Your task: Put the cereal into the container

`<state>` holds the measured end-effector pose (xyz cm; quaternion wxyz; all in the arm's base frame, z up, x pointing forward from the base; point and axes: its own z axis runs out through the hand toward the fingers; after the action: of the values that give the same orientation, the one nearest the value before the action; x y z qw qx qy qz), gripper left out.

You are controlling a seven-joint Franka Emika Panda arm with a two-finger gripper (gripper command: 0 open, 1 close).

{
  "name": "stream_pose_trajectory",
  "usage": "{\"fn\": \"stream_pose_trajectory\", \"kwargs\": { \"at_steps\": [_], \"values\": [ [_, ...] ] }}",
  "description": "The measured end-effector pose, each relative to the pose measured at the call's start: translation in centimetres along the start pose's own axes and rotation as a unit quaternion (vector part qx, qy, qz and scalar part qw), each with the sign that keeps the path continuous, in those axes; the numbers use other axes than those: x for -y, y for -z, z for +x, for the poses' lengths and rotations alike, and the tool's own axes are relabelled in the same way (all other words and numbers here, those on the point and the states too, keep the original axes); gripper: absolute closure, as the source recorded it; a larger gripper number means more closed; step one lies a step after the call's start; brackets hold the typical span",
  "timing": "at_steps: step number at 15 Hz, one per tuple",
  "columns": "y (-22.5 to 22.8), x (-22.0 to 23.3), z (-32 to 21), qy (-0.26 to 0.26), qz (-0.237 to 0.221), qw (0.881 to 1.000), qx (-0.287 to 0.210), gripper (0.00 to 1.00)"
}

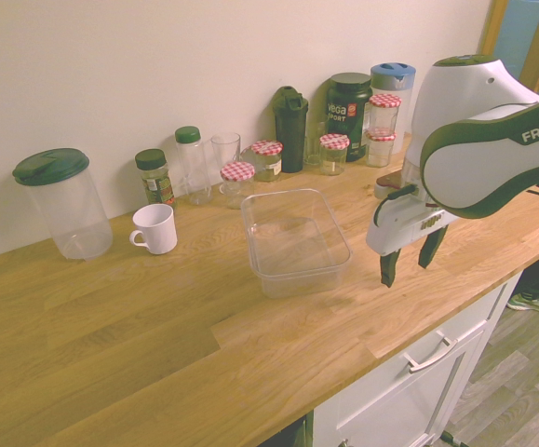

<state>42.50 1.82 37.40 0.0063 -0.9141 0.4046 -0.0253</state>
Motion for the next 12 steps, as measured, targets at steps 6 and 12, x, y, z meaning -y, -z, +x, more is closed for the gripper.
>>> {"fn": "stream_pose_trajectory", "kwargs": {
  "at_steps": [6, 12],
  "values": [
    [0.1, -1.4, 1.9, -0.033, 0.031, 0.998, -0.037, 0.0],
    [0.9, -6.6, 6.2, -0.102, 0.077, 0.988, -0.09, 0.0]
  ]
}}
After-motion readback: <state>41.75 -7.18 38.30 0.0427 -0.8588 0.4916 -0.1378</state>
